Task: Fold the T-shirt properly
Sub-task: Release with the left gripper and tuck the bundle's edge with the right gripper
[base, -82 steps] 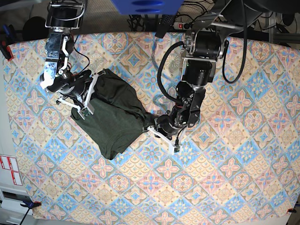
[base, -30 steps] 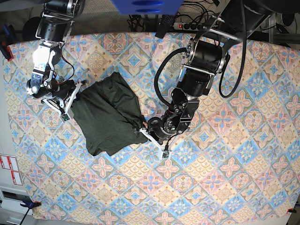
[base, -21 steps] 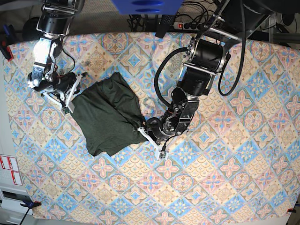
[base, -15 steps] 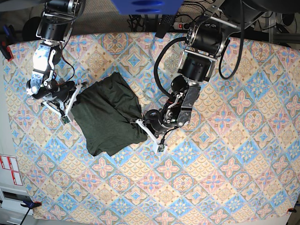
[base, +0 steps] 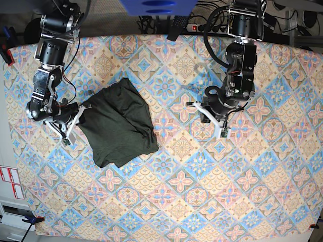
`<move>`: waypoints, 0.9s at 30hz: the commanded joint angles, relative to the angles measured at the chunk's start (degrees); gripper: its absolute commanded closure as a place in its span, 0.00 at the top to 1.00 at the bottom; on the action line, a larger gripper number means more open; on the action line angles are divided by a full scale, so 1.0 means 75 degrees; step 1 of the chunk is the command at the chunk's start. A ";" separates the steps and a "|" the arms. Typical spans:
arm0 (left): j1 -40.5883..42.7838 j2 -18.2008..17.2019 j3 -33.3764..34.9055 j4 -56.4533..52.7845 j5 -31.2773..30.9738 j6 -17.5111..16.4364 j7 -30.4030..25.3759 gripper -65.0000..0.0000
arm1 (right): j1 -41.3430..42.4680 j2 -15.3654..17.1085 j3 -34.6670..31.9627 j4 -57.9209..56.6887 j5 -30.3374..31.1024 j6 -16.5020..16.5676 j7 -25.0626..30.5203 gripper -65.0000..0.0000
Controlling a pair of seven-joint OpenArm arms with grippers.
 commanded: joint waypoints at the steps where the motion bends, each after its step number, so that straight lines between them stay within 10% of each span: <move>1: 0.0141 -0.0056 -0.0294 0.0348 -0.0047 -0.0024 -0.0013 0.00 | 0.0261 0.0195 0.0032 0.0124 0.0060 -0.0016 0.0141 0.05; 27: 0.1348 -0.0431 -0.0904 0.1637 -0.0047 -0.0036 0.0010 0.00 | -0.0196 0.0476 -0.0038 -0.1201 0.0083 -0.0028 0.1020 0.05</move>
